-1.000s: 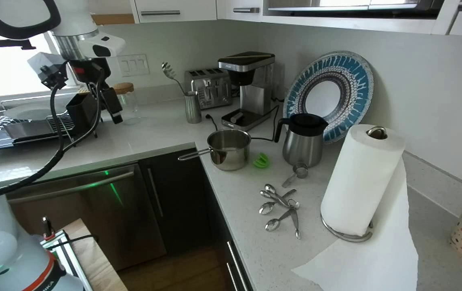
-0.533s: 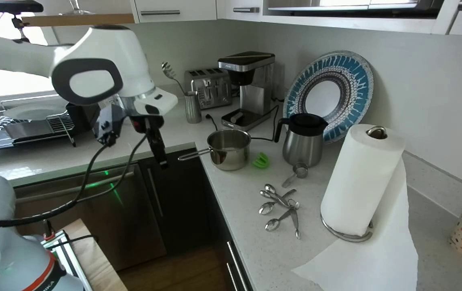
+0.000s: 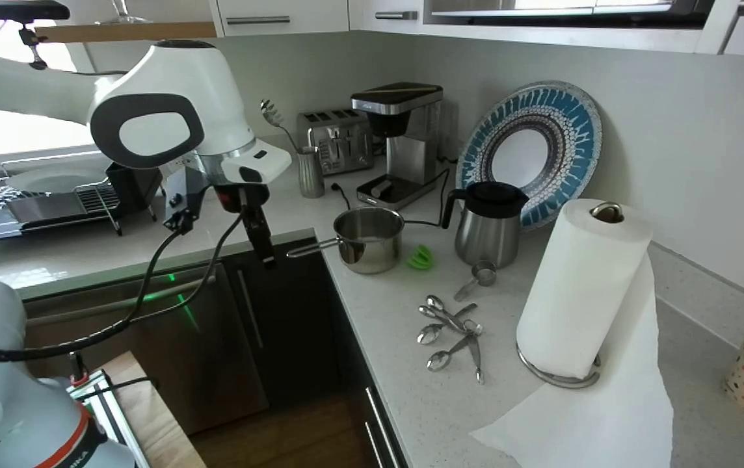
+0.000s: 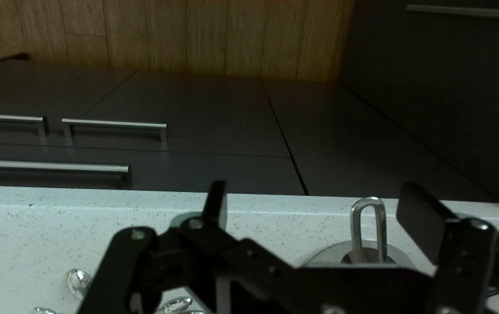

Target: Put the spoons in the pot

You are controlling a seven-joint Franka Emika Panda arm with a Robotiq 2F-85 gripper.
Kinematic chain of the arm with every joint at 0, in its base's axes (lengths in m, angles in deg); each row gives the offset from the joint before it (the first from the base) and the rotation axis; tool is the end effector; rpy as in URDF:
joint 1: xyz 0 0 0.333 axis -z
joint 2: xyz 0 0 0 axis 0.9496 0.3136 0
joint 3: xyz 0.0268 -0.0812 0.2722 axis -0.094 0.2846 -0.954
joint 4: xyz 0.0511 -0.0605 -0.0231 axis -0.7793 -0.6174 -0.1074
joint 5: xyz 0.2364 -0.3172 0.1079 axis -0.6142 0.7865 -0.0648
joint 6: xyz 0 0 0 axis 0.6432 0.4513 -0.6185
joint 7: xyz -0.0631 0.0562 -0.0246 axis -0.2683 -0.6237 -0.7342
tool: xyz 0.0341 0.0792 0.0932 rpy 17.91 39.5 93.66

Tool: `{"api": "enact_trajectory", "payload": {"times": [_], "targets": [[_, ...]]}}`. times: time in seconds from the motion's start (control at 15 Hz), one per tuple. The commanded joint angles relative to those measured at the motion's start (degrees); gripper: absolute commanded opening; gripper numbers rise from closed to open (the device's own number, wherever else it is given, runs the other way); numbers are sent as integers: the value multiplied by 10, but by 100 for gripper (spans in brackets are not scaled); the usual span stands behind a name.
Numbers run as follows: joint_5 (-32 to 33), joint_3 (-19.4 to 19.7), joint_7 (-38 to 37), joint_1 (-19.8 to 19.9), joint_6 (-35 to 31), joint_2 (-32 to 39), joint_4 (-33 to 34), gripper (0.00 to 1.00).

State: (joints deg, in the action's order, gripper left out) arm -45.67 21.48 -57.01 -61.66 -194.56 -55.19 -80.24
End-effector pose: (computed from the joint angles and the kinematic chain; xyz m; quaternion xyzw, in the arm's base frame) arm 0.3924 -0.0715 0.4193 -0.9776 0.1974 -0.0722 0.0127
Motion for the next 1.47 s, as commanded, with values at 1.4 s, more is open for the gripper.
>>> {"api": "enact_trajectory", "payload": {"times": [1.4], "targets": [[100, 175, 137, 106, -219, 349, 123, 100]]}}
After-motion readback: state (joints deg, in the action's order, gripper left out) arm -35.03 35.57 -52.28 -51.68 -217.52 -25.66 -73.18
